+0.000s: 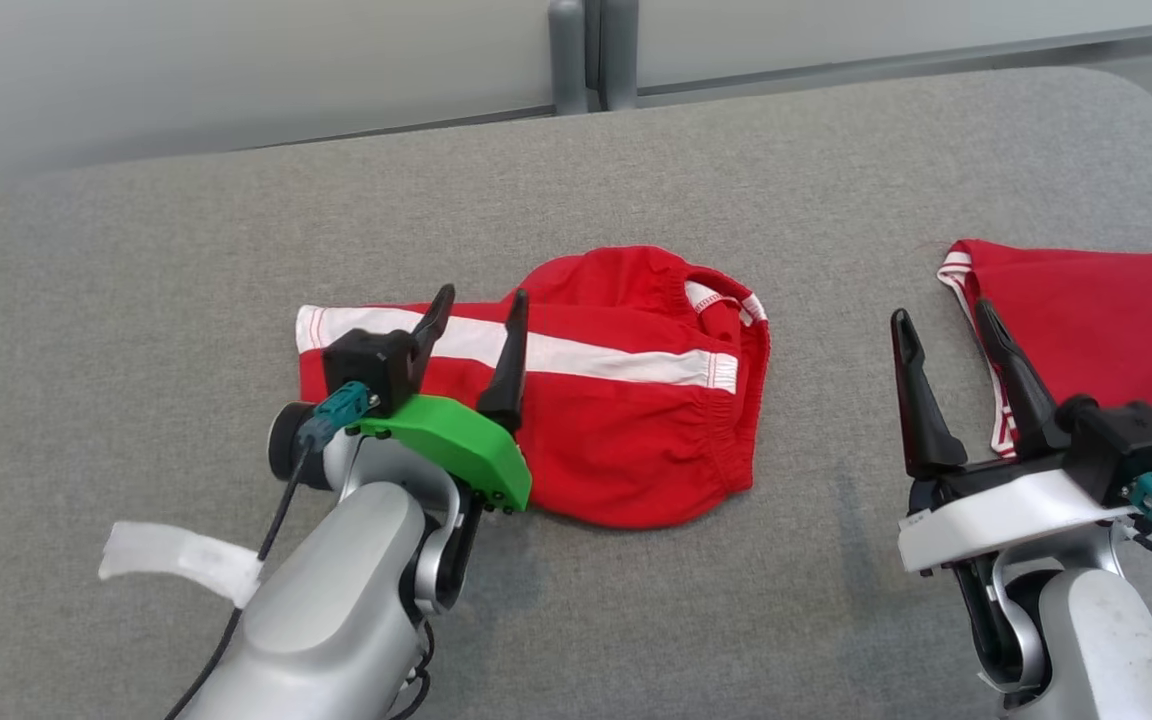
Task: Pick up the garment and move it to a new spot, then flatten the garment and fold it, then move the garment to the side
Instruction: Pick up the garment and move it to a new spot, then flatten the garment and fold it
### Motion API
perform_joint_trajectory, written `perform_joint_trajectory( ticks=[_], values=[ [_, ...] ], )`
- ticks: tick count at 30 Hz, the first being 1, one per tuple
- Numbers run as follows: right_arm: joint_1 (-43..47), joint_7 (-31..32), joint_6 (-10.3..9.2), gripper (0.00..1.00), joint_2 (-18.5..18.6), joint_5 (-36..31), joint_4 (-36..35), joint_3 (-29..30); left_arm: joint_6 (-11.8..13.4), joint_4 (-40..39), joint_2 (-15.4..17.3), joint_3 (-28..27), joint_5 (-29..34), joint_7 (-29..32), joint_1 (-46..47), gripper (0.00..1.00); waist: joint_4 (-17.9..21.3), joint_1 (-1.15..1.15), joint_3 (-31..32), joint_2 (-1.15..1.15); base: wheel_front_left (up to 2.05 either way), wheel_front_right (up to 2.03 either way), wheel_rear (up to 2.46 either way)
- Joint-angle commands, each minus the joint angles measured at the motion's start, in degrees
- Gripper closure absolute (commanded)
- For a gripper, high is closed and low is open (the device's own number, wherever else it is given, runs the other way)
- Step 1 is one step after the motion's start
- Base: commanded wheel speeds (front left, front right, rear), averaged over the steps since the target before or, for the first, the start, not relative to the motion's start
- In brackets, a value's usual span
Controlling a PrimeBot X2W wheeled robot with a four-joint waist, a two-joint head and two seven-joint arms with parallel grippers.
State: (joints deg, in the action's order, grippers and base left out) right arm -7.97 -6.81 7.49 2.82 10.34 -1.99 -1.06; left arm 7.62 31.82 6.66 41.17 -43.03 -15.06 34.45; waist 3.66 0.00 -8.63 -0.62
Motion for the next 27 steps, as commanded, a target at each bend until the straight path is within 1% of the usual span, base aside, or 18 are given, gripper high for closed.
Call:
perform_joint_trajectory(
  ticks=[1, 8, 16, 18, 23, 27],
  values=[
    [1.2, 0.13, 0.01, 0.0, 0.15, -0.27, 0.22, 0.1, -0.17, -0.5, 0.66, -0.64, 0.44, -0.14, -1.52, 0.0, -1.67, 0.0, 1.83, 0.62, 0.0, 0.0, 0.0],
    [3.49, 0.47, 0.01, 0.0, 0.15, -0.55, 0.34, 0.55, -0.34, -7.18, 4.7, -6.97, 3.56, -0.14, -10.13, 0.0, -3.3, 0.0, 4.52, 0.62, 0.0, 0.0, 0.0],
    [6.62, 0.76, 0.01, 0.0, 0.16, -1.14, -0.04, -0.33, 1.22, -15.55, 8.62, -11.74, 6.3, -0.14, -20.74, 0.0, -4.23, 0.0, 6.78, 0.62, 0.0, 0.0, 0.0],
    [7.13, 0.78, 0.01, 0.0, 0.15, -1.33, -0.26, -0.56, 2.03, -18.05, 9.18, -13.12, 6.6, -0.14, -23.3, 0.0, -4.29, 0.0, 7.07, 0.62, 0.0, 0.0, 0.0],
    [8.16, 0.38, 0.01, 0.0, 0.17, -0.78, -0.6, -1.09, 5.12, -24.58, 10.29, -17.07, 8.36, -0.12, -30.02, 0.0, -3.81, 0.0, 7.76, 0.62, 0.0, 0.0, 0.0],
    [8.79, 0.0, 0.01, 0.0, 0.15, -0.54, -0.51, -1.25, 6.96, -28.38, 9.99, -19.49, 9.15, -0.07, -34.36, 0.0, -3.51, 0.0, 8.32, 0.62, 0.0, 0.0, 0.0]
  ],
)
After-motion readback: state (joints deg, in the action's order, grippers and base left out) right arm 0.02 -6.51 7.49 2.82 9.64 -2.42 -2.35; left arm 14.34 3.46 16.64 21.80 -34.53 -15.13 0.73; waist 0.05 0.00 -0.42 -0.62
